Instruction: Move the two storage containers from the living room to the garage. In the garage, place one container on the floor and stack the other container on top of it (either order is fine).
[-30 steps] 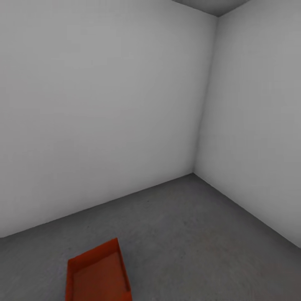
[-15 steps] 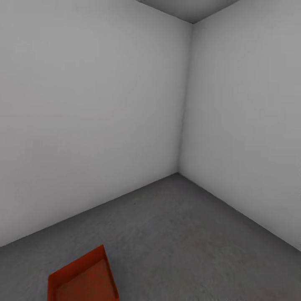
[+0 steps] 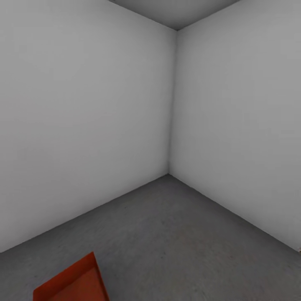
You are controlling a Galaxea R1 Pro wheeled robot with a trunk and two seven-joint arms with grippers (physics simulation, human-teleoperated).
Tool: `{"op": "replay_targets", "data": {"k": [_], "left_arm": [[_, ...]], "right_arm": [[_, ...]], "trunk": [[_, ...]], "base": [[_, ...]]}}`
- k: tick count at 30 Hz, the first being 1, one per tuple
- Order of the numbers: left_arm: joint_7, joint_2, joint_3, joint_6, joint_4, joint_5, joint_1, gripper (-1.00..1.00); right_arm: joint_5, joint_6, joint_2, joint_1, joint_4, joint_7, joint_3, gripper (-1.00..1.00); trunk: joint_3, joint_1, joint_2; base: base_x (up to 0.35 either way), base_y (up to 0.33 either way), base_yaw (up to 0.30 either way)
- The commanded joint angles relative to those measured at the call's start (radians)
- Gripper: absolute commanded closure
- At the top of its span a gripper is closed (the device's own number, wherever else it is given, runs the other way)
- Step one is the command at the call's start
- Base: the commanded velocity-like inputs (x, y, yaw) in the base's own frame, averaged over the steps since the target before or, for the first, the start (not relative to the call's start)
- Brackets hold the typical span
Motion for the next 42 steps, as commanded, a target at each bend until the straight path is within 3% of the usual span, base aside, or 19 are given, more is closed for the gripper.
{"op": "replay_targets", "data": {"k": [1, 12, 23, 34, 42], "left_arm": [[0.003, 0.000, -0.009, -0.002, 0.000, 0.008, 0.000, -1.00], [0.003, 0.000, -0.008, -0.002, 0.000, 0.008, 0.000, -1.00], [0.003, 0.000, -0.009, -0.002, 0.000, 0.008, 0.000, -1.00], [0.003, 0.000, -0.009, -0.002, 0.000, 0.008, 0.000, -1.00], [0.003, 0.000, -0.008, -0.002, 0.000, 0.008, 0.000, -1.00]], "right_arm": [[-0.009, -0.006, 0.000, -0.001, 0.003, -0.001, 0.009, -1.00], [-0.009, -0.005, -0.005, -0.001, 0.003, 0.000, 0.009, -1.00], [-0.009, -0.004, -0.007, -0.001, 0.003, 0.000, 0.008, -1.00], [-0.009, -0.002, -0.007, -0.001, 0.003, -0.001, 0.008, -1.00], [-0.009, -0.003, -0.008, -0.001, 0.003, -0.001, 0.007, -1.00]], "trunk": [[0.000, 0.000, -0.001], [0.011, 0.000, -0.001], [0.012, 0.000, -0.001], [0.012, 0.000, -0.001], [0.012, 0.000, -0.001]], "base": [[0.000, 0.000, -0.174], [0.000, 0.000, -0.202], [0.000, 0.000, -0.275], [0.000, 0.000, -0.075], [0.000, 0.000, -0.270]]}}
